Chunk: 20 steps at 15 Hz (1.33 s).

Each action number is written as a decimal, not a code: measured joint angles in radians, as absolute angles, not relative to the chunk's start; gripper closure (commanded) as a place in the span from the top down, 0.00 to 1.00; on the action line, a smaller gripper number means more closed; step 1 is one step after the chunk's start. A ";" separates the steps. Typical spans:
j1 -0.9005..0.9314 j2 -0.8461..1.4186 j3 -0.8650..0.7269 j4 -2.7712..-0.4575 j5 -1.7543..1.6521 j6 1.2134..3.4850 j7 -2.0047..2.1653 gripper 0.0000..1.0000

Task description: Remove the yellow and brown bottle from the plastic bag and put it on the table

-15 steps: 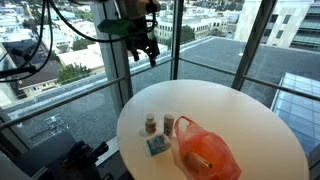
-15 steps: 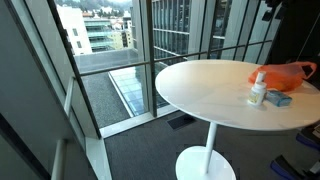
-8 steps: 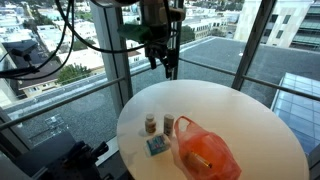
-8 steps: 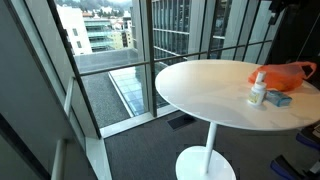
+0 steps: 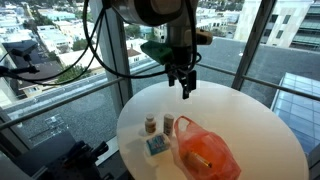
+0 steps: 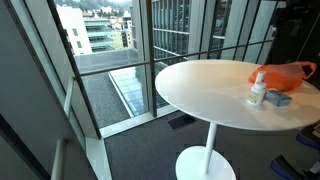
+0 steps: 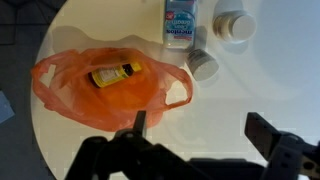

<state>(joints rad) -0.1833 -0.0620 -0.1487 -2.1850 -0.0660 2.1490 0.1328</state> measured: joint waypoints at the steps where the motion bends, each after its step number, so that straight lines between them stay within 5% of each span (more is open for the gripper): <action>1: -0.187 -0.038 -0.159 -2.184 -0.064 2.165 0.135 1.00; 20: -0.218 0.159 -0.226 -2.169 0.016 2.295 0.138 1.00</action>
<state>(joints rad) -0.2179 0.1594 -0.2258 -2.1687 0.0158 2.2954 0.1377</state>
